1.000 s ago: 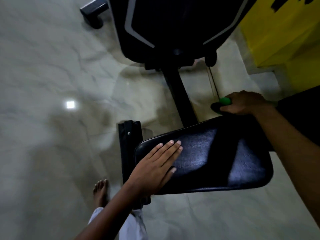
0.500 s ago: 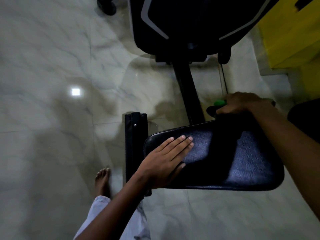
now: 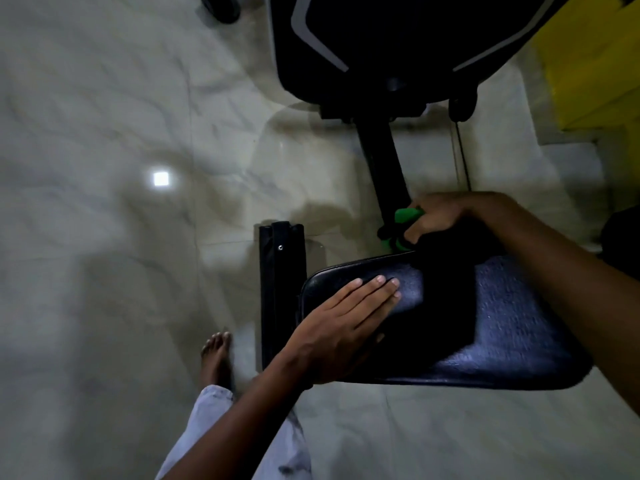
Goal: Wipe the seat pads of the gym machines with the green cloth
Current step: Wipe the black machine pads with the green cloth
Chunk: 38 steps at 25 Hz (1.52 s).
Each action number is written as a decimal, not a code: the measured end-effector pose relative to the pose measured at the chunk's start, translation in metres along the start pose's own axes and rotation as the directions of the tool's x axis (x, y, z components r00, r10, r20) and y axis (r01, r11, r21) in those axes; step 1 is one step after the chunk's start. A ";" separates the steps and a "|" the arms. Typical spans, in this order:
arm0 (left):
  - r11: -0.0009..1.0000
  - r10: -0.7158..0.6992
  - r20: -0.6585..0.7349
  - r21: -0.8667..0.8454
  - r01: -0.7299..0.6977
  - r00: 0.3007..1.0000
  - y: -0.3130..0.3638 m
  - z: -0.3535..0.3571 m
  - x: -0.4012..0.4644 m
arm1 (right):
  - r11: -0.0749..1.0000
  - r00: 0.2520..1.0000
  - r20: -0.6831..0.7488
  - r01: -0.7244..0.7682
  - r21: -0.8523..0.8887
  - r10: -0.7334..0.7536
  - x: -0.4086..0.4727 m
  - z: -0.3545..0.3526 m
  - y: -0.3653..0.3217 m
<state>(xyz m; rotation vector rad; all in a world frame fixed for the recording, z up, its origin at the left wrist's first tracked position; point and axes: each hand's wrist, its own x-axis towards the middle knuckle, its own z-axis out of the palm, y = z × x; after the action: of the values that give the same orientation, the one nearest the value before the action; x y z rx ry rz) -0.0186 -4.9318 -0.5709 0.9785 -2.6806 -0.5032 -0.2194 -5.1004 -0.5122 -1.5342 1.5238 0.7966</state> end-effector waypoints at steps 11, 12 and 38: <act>0.998 0.043 -0.060 -0.032 -0.045 0.997 -0.007 0.006 -0.006 | 0.946 0.936 0.195 0.254 0.202 -0.293 0.034 0.024 -0.068; 0.998 0.050 -0.056 -0.044 -0.052 0.997 -0.009 0.006 -0.009 | 0.948 0.938 0.207 0.235 0.216 -0.279 0.031 0.018 -0.055; 0.809 -0.565 -0.414 -0.446 0.382 0.714 -0.106 -0.289 -0.069 | 0.564 0.664 -0.675 0.706 0.427 -0.321 -0.162 -0.086 -0.213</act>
<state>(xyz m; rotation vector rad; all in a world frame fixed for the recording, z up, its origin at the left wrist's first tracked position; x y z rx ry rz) 0.1913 -5.0306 -0.3573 1.4620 -1.7588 -0.6391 -0.0285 -5.1107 -0.3056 -1.5531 1.3251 -0.5782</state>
